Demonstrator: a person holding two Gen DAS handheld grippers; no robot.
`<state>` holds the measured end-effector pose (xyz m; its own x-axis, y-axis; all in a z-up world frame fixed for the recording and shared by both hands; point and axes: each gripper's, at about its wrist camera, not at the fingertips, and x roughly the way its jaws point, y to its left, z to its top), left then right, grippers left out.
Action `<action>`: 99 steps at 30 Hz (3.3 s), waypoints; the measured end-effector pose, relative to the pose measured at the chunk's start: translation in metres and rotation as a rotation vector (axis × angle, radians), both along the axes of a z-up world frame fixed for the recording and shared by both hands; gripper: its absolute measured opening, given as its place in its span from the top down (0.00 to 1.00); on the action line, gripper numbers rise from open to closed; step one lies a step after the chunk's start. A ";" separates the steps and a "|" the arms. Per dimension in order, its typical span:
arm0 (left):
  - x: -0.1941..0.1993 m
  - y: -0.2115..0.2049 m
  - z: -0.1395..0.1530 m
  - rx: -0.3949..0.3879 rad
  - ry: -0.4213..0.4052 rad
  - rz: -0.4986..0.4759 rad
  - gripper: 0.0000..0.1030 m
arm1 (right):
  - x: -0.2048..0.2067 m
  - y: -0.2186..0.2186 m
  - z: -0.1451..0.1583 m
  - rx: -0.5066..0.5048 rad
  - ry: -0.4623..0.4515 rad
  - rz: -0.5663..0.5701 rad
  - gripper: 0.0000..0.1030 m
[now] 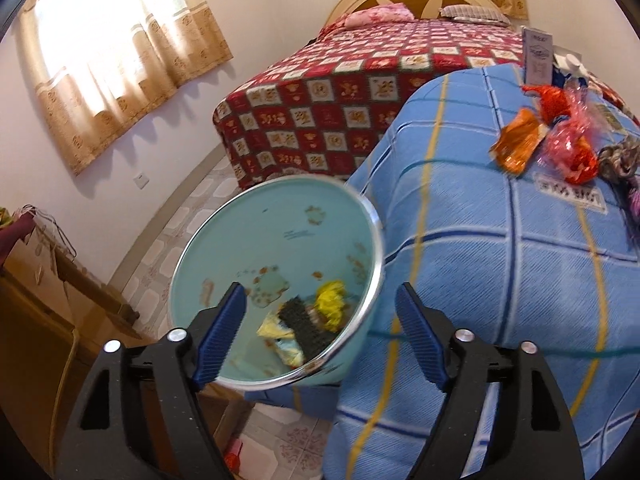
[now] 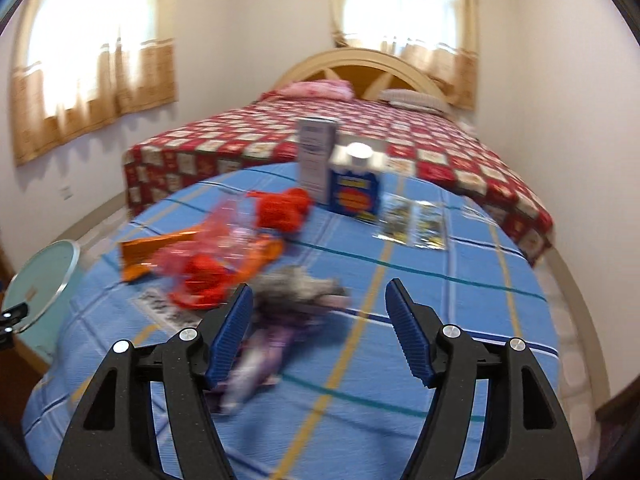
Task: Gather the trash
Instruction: 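Move both open tools back to the trash pile on the table, then grasp the grey cloth with the right tool while the left tool grasps the orange wrapper, then carry the grey cloth and orange wrapper over the blue bin and open both tools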
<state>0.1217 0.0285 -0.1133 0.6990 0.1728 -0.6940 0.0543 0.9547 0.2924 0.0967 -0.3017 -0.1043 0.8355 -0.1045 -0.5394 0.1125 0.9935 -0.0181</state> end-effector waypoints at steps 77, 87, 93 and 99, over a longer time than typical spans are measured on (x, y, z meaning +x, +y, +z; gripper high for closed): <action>-0.007 -0.005 0.048 -0.037 -0.120 -0.128 0.96 | 0.007 0.072 0.043 0.137 -0.114 0.304 0.85; -0.015 0.038 0.045 -0.013 -0.120 -0.042 0.96 | 0.022 0.130 0.041 0.123 -0.107 0.414 0.85; -0.019 0.056 0.044 -0.006 -0.120 -0.008 0.96 | 0.030 0.154 0.038 0.113 -0.097 0.456 0.85; -0.023 0.069 0.046 0.002 -0.129 0.015 0.96 | 0.035 0.173 0.038 0.102 -0.095 0.488 0.85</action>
<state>0.0988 0.0977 -0.0677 0.7797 0.1855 -0.5980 0.0013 0.9546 0.2979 0.1313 -0.1286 -0.0662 0.8197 0.3599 -0.4456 -0.3691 0.9268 0.0697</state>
